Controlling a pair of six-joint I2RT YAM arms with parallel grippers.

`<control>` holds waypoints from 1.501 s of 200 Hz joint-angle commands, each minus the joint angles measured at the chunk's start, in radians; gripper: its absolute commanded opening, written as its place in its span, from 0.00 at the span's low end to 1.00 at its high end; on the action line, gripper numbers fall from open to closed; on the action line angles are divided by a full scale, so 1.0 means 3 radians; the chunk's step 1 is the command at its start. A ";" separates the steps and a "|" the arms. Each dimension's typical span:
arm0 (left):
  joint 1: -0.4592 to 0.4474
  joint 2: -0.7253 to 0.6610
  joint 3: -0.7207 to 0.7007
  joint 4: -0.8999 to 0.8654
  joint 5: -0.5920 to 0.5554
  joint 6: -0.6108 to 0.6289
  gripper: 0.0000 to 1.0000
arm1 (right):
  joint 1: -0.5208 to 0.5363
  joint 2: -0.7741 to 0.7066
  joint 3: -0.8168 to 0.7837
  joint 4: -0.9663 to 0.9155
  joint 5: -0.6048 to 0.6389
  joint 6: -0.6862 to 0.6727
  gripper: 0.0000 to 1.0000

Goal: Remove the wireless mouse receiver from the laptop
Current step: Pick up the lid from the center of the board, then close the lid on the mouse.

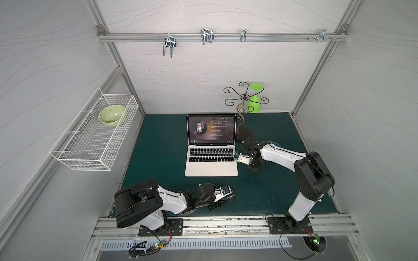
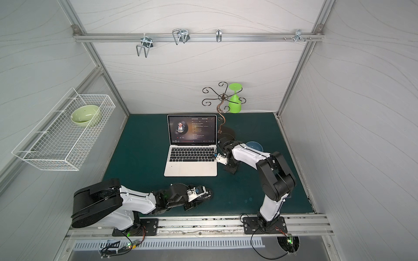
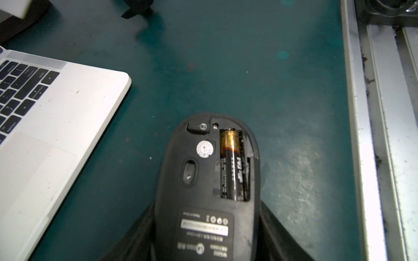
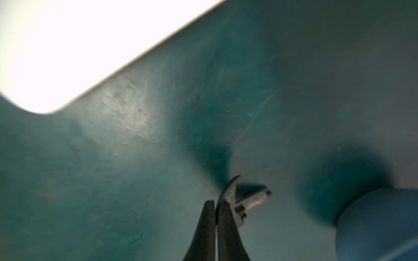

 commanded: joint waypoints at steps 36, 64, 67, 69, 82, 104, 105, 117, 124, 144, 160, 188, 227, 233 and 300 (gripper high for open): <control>0.0103 -0.0198 -0.0086 0.0252 0.0149 -0.0025 0.00 | -0.0367 -0.1213 -0.0093 0.0506 -0.2290 0.1620 0.00; 0.0197 -0.0370 -0.0147 0.0229 0.0306 -0.0025 0.00 | -0.0621 -0.1584 -0.0760 0.1458 -0.3366 0.2469 0.00; 0.0203 -0.0395 -0.0153 0.0215 0.0327 -0.0022 0.00 | -0.0639 -0.1606 -0.0824 0.1540 -0.3437 0.2558 0.00; 0.0209 -0.0411 -0.0160 0.0212 0.0341 -0.0023 0.00 | -0.0646 -0.1625 -0.0867 0.1596 -0.3478 0.2616 0.00; 0.0263 -0.0512 -0.0190 0.0170 0.0447 -0.0025 0.00 | -0.0665 -0.1678 -0.1134 0.1973 -0.3767 0.2980 0.00; 0.0337 -0.0618 -0.0213 0.0151 0.0618 -0.0045 0.00 | -0.0665 -0.1665 -0.1553 0.2728 -0.4126 0.3687 0.00; 0.0338 -0.0621 -0.0215 0.0148 0.0627 -0.0045 0.00 | -0.0662 -0.1660 -0.1574 0.2785 -0.4146 0.3728 0.00; 0.0349 -0.0618 -0.0197 0.0116 0.0705 -0.0035 0.00 | -0.0632 -0.1613 -0.1799 0.3270 -0.4308 0.4107 0.00; 0.0354 -0.0614 -0.0198 0.0133 0.0711 -0.0039 0.00 | -0.0607 -0.1592 -0.1867 0.3346 -0.4343 0.4174 0.00; 0.0402 -0.0602 -0.0243 0.0230 0.0762 -0.0079 0.00 | -0.0531 -0.1632 -0.1993 0.3376 -0.4385 0.4163 0.00; 0.0450 -0.0636 -0.0245 0.0229 0.0825 -0.0086 0.00 | -0.0439 -0.1706 -0.2079 0.3409 -0.4349 0.4211 0.00; 0.0550 -0.0722 -0.0211 0.0136 0.0981 -0.0086 0.00 | -0.0259 -0.1727 -0.2155 0.3465 -0.4419 0.4265 0.00; 0.0651 -0.1007 -0.0224 0.0029 0.1075 -0.0098 0.00 | -0.0018 -0.1706 -0.2182 0.3322 -0.4361 0.4171 0.00; 0.0654 -0.1043 -0.0223 0.0015 0.1085 -0.0096 0.00 | -0.0007 -0.1681 -0.2182 0.3313 -0.4349 0.4164 0.00; 0.0659 -0.1171 -0.0258 0.0027 0.1072 -0.0127 0.00 | 0.0003 -0.1569 -0.2198 0.3347 -0.4322 0.4155 0.00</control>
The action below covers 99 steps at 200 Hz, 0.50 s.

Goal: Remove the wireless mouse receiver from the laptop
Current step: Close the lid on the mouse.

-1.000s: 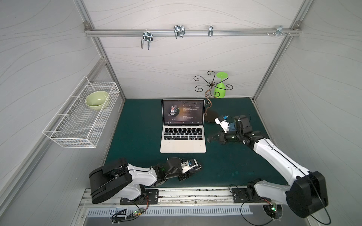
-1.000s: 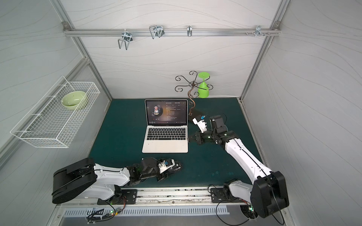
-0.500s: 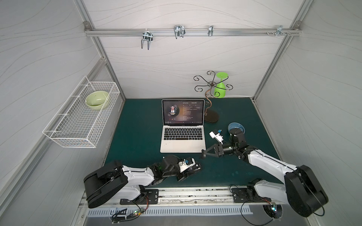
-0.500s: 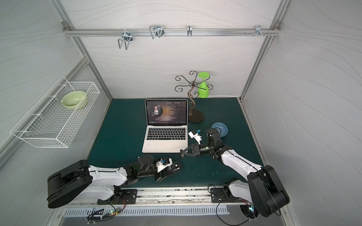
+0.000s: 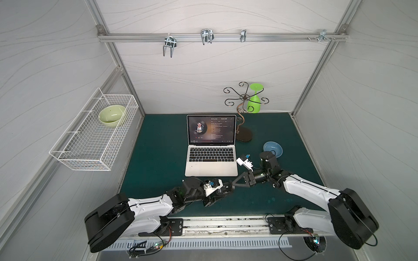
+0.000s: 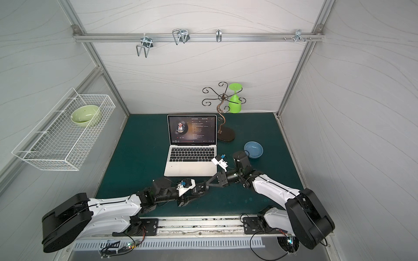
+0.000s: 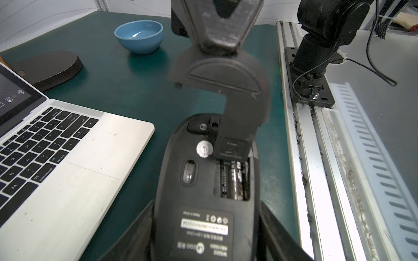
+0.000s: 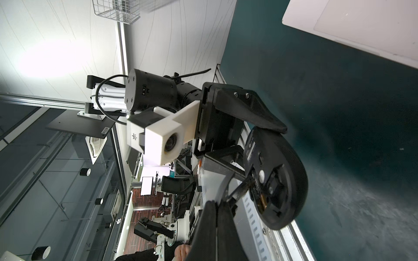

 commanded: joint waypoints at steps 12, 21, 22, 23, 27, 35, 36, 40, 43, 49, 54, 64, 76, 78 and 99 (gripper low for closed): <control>0.0018 -0.0068 0.0009 0.0190 0.0057 -0.0061 0.00 | 0.0019 0.0065 -0.0045 0.0070 0.0003 -0.0016 0.00; 0.0017 -0.0078 0.0010 0.0203 0.0052 -0.0076 0.00 | 0.0015 0.0049 -0.0062 0.0072 0.0047 -0.0018 0.00; 0.0018 -0.0078 0.0008 0.0203 0.0052 -0.0077 0.00 | 0.0017 0.0045 -0.0062 0.0071 0.0050 -0.0019 0.00; 0.0016 -0.0078 0.0009 0.0208 0.0053 -0.0078 0.00 | 0.0018 0.0041 -0.0064 0.0073 0.0052 -0.0015 0.00; 0.0019 -0.0078 0.0005 0.0223 0.0053 -0.0084 0.00 | 0.0016 0.0033 -0.0070 0.0079 0.0066 -0.0010 0.00; 0.0024 -0.0085 0.0008 0.0245 0.0058 -0.0098 0.00 | 0.0019 0.0026 -0.0082 0.0092 0.0083 0.0002 0.00; 0.0024 -0.0089 0.0009 0.0247 0.0055 -0.0101 0.00 | 0.0019 0.0023 -0.0082 0.0096 0.0081 0.0004 0.00; 0.0020 -0.0088 0.0009 0.0254 0.0054 -0.0108 0.00 | 0.0021 0.0033 -0.0089 0.0114 0.0085 0.0018 0.00; 0.0022 -0.0096 0.0013 0.0260 0.0045 -0.0109 0.00 | 0.0020 0.0042 -0.0096 0.0128 0.0080 0.0034 0.00; 0.0022 -0.0107 0.0016 0.0268 0.0035 -0.0115 0.00 | 0.0022 0.0044 -0.0114 0.0184 0.0075 0.0064 0.00; 0.0024 -0.0120 0.0008 0.0278 0.0026 -0.0120 0.00 | 0.0019 0.0053 -0.0126 0.0205 0.0086 0.0086 0.00; 0.0030 -0.0141 0.0001 0.0305 0.0026 -0.0125 0.00 | 0.0022 0.0070 -0.0147 0.0231 0.0102 0.0106 0.00; 0.0037 -0.0157 0.0009 0.0315 0.0032 -0.0133 0.00 | 0.0023 0.0077 -0.0181 0.0258 0.0140 0.0125 0.00; 0.0036 -0.0155 0.0006 0.0311 0.0032 -0.0132 0.00 | 0.0021 0.0078 -0.0183 0.0270 0.0144 0.0130 0.00; 0.0044 -0.0162 0.0000 0.0342 0.0027 -0.0140 0.00 | 0.0021 0.0077 -0.0249 0.0413 0.0216 0.0233 0.00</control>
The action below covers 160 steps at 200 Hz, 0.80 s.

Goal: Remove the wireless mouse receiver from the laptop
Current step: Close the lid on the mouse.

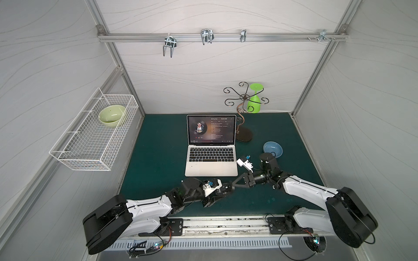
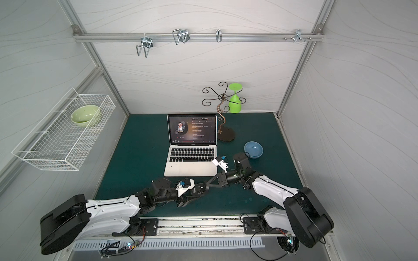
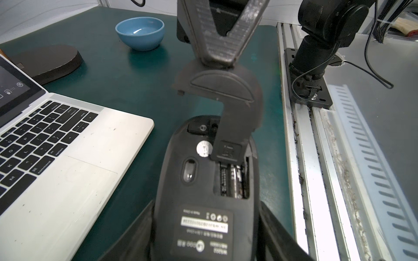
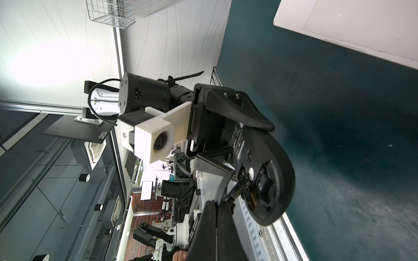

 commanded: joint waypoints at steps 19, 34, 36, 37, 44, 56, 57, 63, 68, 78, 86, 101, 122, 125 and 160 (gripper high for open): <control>0.0033 -0.0101 0.0029 0.0408 0.0027 -0.0064 0.00 | 0.0020 0.0018 -0.0129 0.0256 0.0194 0.0226 0.00; 0.0034 -0.0120 0.0024 0.0408 0.0020 -0.0064 0.00 | 0.0019 0.0007 -0.0131 0.0266 0.0241 0.0268 0.00; 0.0037 -0.0124 0.0024 0.0404 0.0020 -0.0063 0.00 | 0.0014 0.0002 -0.0135 0.0266 0.0247 0.0272 0.00; 0.0038 -0.0130 0.0024 0.0404 0.0020 -0.0063 0.00 | 0.0015 0.0004 -0.0136 0.0266 0.0249 0.0271 0.00; 0.0036 -0.0143 0.0019 0.0396 0.0015 -0.0059 0.00 | 0.0014 0.0007 -0.0140 0.0267 0.0265 0.0295 0.00; 0.0036 -0.0180 0.0011 0.0383 0.0012 -0.0047 0.00 | 0.0016 0.0025 -0.0164 0.0324 0.0268 0.0349 0.00; 0.0035 -0.0181 0.0010 0.0383 0.0013 -0.0048 0.00 | 0.0016 0.0029 -0.0166 0.0326 0.0270 0.0355 0.00; 0.0034 -0.0203 0.0005 0.0379 0.0014 -0.0046 0.00 | 0.0016 0.0049 -0.0176 0.0346 0.0265 0.0380 0.00; 0.0035 -0.0214 0.0001 0.0383 0.0017 -0.0044 0.00 | 0.0016 0.0062 -0.0177 0.0359 0.0264 0.0395 0.00; 0.0036 -0.0250 -0.0009 0.0400 0.0038 -0.0044 0.00 | 0.0016 0.0092 -0.0182 0.0408 0.0229 0.0418 0.00; 0.0035 -0.0275 -0.0014 0.0393 0.0062 -0.0039 0.00 | 0.0011 0.0106 -0.0187 0.0430 0.0209 0.0440 0.00; 0.0036 -0.0346 -0.0022 0.0391 0.0102 -0.0036 0.00 | -0.0011 0.0106 -0.0193 0.0443 0.0185 0.0463 0.00; 0.0037 -0.0447 -0.0035 0.0387 0.0160 -0.0034 0.00 | -0.0062 0.0066 -0.0203 0.0508 0.0160 0.0542 0.00; 0.0034 -0.0459 -0.0030 0.0386 0.0170 -0.0033 0.00 | -0.0065 0.0058 -0.0203 0.0520 0.0160 0.0550 0.00; 0.0034 -0.0524 0.0041 0.0375 0.0227 -0.0036 0.00 | -0.0093 0.0010 -0.0128 0.0583 0.0128 0.0673 0.00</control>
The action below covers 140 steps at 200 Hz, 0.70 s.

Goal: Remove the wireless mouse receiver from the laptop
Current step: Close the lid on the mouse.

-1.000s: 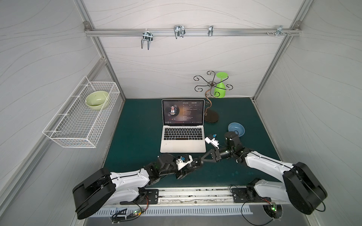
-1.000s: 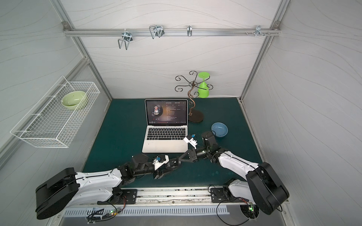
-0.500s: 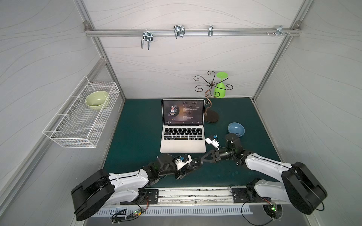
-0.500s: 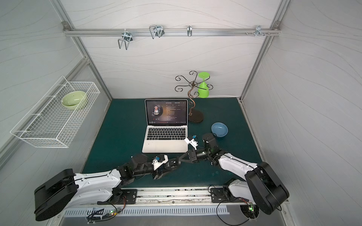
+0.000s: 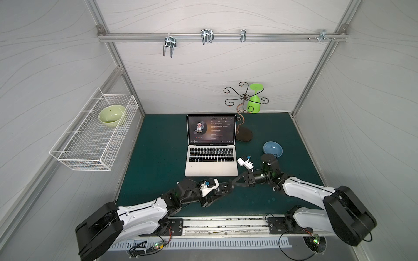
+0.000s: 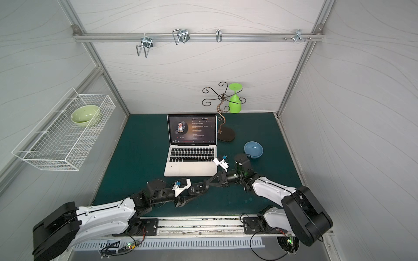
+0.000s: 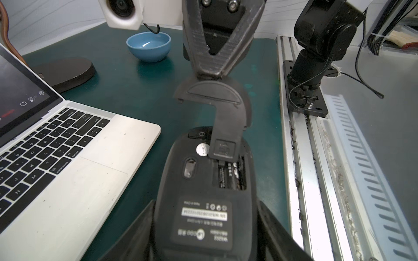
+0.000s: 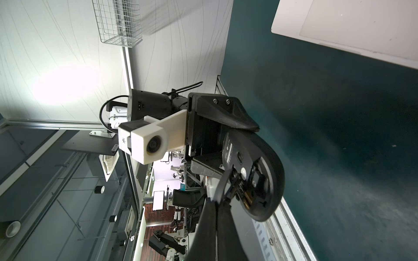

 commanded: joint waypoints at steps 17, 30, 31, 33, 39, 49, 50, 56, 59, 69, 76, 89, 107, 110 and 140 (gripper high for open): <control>0.0005 -0.0130 0.0205 0.0420 0.0234 0.0010 0.00 | -0.0033 -0.0063 0.0031 0.0118 0.0068 0.0177 0.00; 0.0007 -0.0122 0.0244 0.0384 0.0240 0.0023 0.00 | -0.0034 -0.0090 0.0054 0.0136 0.0055 0.0222 0.00; 0.0009 -0.0121 0.0244 0.0388 0.0243 0.0023 0.00 | -0.0033 -0.0093 0.0057 0.0139 0.0056 0.0225 0.00; 0.0010 -0.0118 0.0245 0.0389 0.0243 0.0025 0.00 | -0.0033 -0.0099 0.0059 0.0146 0.0056 0.0230 0.00; 0.0008 -0.0114 0.0242 0.0396 0.0242 0.0028 0.00 | -0.0035 -0.0115 0.0060 0.0153 0.0048 0.0247 0.00; 0.0006 -0.0109 0.0244 0.0398 0.0240 0.0023 0.00 | -0.0033 -0.0143 0.0060 0.0190 0.0045 0.0274 0.00; 0.0008 -0.0110 0.0244 0.0400 0.0240 0.0025 0.00 | -0.0033 -0.0140 0.0060 0.0200 0.0043 0.0279 0.00; 0.0008 -0.0105 0.0239 0.0400 0.0236 0.0028 0.00 | -0.0035 -0.0157 0.0047 0.0244 0.0040 0.0306 0.00; 0.0008 -0.0106 0.0232 0.0406 0.0229 0.0028 0.00 | -0.0033 -0.0166 0.0041 0.0256 0.0040 0.0319 0.00; 0.0009 -0.0105 0.0227 0.0420 0.0211 0.0018 0.00 | -0.0033 -0.0182 0.0034 0.0275 0.0040 0.0340 0.00; 0.0006 -0.0102 0.0222 0.0431 0.0211 0.0020 0.00 | -0.0033 -0.0192 0.0025 0.0291 0.0036 0.0350 0.00; 0.0006 -0.0057 0.0266 0.0328 0.0189 0.0045 0.00 | -0.0033 -0.0217 0.0019 0.0292 0.0029 0.0352 0.00; 0.0004 0.0172 0.0271 0.0321 0.0150 0.0077 0.00 | -0.0042 -0.0296 0.0039 0.0189 0.0020 0.0318 0.00; 0.0006 0.0222 0.0251 0.0381 0.0127 0.0070 0.00 | -0.0045 -0.0310 0.0044 0.0169 0.0020 0.0303 0.00; 0.0003 0.1026 0.0284 0.0702 0.0028 0.0015 0.00 | -0.0073 -0.0473 0.0059 -0.0285 0.0049 0.0000 0.00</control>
